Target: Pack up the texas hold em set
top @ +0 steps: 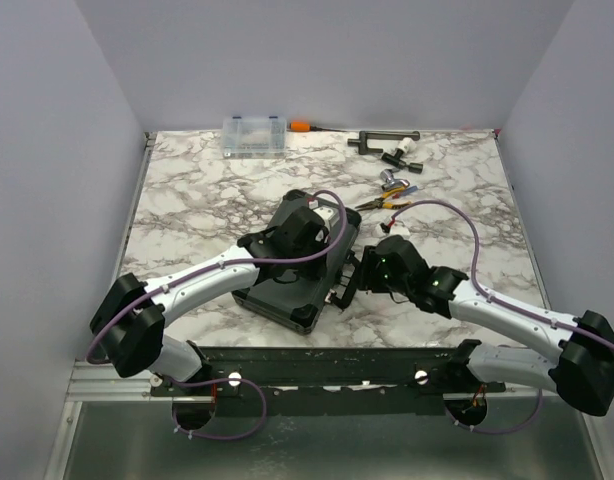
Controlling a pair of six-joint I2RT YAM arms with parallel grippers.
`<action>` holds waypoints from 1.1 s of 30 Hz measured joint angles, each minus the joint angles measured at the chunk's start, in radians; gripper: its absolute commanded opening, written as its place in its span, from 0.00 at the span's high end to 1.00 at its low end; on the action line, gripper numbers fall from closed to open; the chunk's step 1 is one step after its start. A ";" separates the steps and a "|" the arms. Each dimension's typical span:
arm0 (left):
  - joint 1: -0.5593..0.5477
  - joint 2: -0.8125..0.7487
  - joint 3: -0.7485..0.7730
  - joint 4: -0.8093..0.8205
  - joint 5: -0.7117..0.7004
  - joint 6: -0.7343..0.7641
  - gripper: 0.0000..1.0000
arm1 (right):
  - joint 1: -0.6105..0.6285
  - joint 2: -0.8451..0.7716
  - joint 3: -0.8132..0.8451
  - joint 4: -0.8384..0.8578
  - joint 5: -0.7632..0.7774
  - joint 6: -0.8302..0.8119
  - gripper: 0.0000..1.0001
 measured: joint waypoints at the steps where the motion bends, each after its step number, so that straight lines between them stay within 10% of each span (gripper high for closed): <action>1: -0.001 0.002 0.000 0.005 -0.003 0.001 0.92 | 0.000 0.005 -0.004 0.005 0.000 0.002 0.56; 33: -0.046 -0.066 -0.148 0.208 -0.098 -0.053 1.00 | -0.010 0.200 -0.063 0.090 0.031 0.055 0.86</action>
